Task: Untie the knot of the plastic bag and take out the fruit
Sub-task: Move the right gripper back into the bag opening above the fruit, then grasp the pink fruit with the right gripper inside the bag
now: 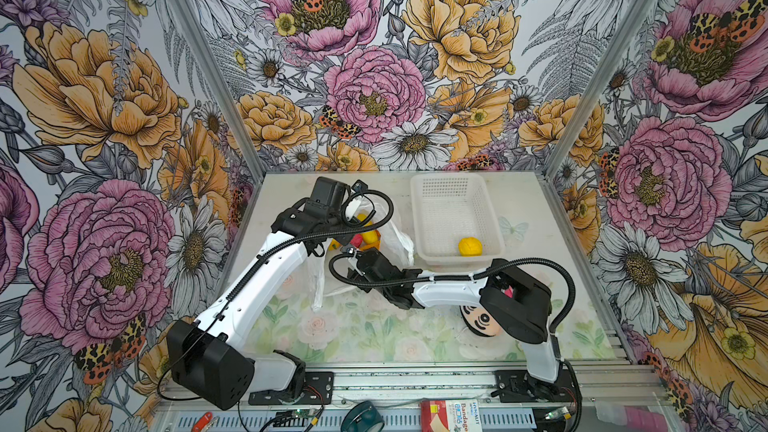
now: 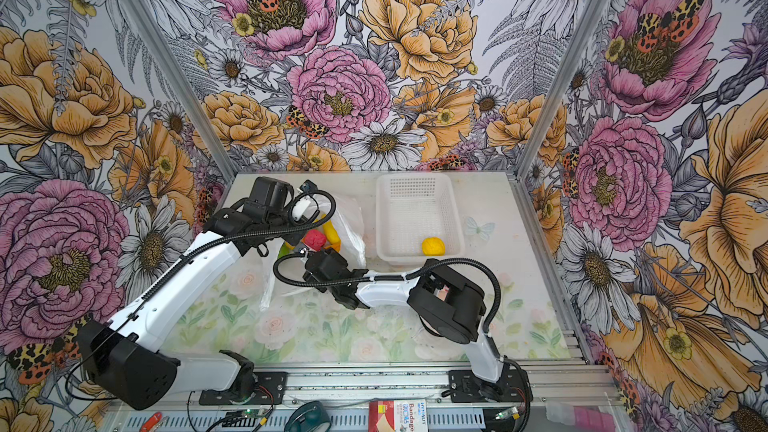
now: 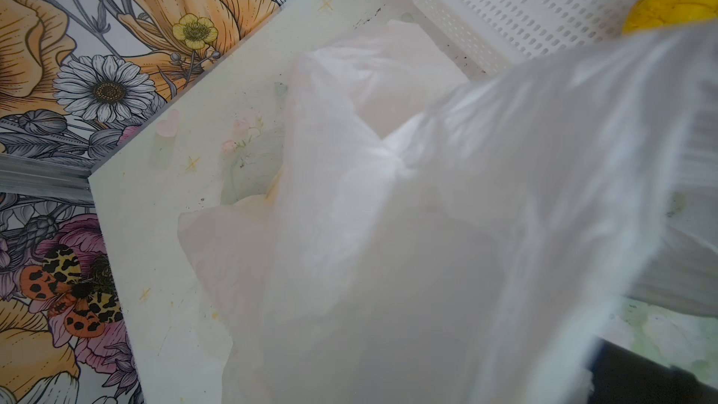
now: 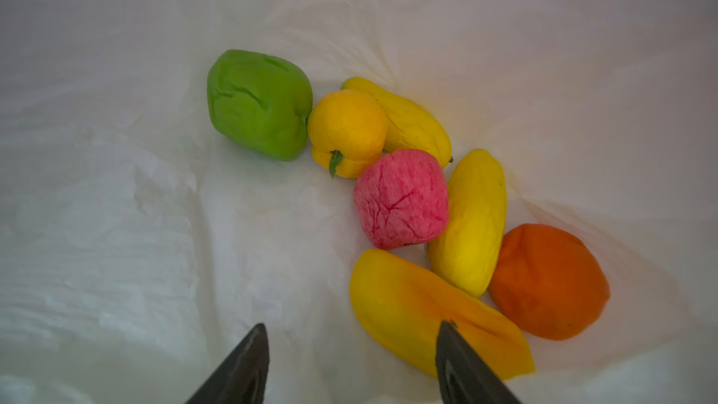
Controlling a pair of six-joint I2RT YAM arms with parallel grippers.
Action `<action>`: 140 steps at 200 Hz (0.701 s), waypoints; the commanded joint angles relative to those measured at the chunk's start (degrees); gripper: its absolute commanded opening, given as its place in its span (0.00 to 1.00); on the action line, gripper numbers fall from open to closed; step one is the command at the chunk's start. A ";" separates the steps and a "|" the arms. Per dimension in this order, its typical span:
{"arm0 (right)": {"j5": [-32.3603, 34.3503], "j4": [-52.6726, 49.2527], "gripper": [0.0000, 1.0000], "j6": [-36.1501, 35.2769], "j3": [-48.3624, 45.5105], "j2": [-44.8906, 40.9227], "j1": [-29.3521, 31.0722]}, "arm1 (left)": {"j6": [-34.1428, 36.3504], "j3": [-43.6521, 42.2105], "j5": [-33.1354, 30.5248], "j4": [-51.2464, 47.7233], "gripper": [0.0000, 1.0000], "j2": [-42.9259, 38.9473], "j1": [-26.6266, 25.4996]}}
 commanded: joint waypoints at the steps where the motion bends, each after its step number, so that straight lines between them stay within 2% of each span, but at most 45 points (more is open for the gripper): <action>1: 1.41 0.34 0.79 -0.68 5.00 2.69 -1.51 | 0.35 -0.29 1.11 1.30 0.00 -1.21 -0.34; 25: 1.22 -0.63 0.89 -0.48 8.99 5.91 -3.03 | 0.53 -0.29 1.39 1.29 0.00 -1.65 -0.50; 56: 0.14 -4.02 0.93 0.12 15.29 10.82 -4.04 | 0.66 -0.29 1.66 1.30 0.00 -1.78 -0.66; 96: -0.65 -10.12 0.93 2.93 24.16 17.97 -4.93 | 0.84 -0.34 1.57 1.33 0.00 -1.87 -0.89; 117: -0.96 -10.57 0.93 4.49 25.48 19.48 -5.39 | 0.88 -0.38 1.62 1.33 0.00 -1.87 -0.97; 140: -1.47 -10.58 0.87 5.45 25.52 19.51 -5.62 | 0.93 -0.36 1.60 1.32 0.00 -1.87 -1.13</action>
